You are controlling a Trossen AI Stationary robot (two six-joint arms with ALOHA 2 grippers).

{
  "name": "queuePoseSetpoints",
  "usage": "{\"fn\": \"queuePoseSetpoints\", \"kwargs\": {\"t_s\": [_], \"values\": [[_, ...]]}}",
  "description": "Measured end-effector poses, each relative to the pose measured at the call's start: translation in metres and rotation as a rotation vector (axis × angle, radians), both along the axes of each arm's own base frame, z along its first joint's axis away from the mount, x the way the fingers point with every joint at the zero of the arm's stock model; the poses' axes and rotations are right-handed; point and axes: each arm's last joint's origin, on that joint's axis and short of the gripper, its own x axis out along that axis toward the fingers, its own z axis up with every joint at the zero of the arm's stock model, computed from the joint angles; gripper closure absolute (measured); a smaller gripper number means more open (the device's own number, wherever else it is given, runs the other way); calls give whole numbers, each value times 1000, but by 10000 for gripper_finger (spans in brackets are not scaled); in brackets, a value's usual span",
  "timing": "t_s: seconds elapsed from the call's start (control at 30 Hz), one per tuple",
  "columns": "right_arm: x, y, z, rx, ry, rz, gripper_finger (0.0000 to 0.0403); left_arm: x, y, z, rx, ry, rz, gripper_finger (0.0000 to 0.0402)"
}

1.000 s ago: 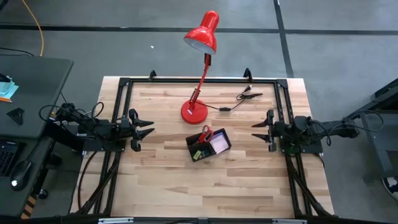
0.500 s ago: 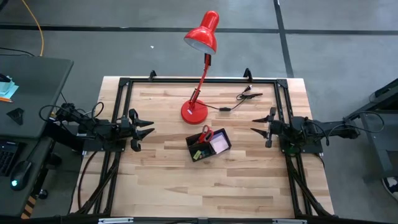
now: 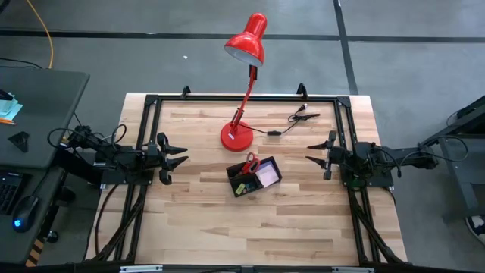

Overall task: Pick and place office supplies into organizer
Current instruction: Return to Home Position

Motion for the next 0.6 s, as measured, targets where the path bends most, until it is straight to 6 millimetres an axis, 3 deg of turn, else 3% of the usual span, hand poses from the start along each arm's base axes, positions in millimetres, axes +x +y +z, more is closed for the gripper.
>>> {"fn": "queuePoseSetpoints", "kwargs": {"t_s": [0.6], "values": [[0,0,0,0,1,0,244,0,0,0,0,0,0,275]]}}
